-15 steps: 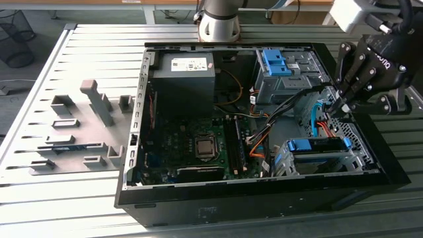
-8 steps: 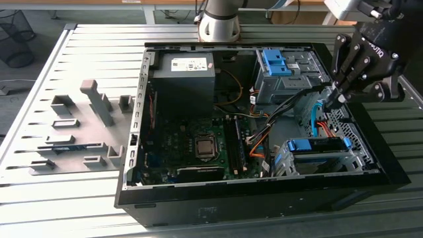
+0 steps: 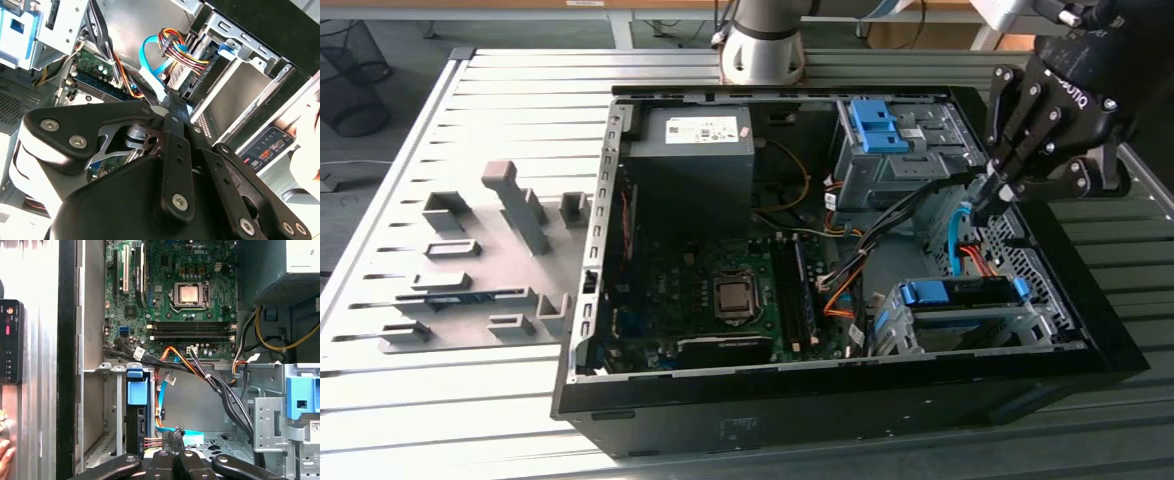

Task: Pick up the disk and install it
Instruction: 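Insert the second disk wire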

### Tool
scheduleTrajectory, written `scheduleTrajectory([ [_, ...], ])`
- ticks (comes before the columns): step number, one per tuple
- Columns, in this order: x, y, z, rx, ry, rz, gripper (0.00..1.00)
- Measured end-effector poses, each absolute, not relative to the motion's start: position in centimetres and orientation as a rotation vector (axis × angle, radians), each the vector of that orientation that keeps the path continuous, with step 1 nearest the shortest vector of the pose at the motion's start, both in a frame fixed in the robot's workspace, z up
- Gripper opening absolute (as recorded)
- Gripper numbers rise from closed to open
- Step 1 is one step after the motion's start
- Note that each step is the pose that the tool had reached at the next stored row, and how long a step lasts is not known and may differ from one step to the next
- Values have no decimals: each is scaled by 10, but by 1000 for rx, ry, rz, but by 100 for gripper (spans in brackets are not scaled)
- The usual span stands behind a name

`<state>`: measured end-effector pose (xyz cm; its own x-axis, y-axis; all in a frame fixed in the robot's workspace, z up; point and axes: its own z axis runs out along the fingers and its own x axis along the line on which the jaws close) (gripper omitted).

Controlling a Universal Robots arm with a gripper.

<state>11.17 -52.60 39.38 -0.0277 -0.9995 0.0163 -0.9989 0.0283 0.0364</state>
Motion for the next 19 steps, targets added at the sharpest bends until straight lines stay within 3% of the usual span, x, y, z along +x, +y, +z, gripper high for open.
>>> scheduleTrajectory([
  [2,111,-524,394,2162,-2224,-18,17],
  [4,110,-523,394,2161,-2223,-16,17],
  [5,110,-521,394,2160,-2222,-15,24],
  [19,109,-509,383,2126,-2190,59,24],
])
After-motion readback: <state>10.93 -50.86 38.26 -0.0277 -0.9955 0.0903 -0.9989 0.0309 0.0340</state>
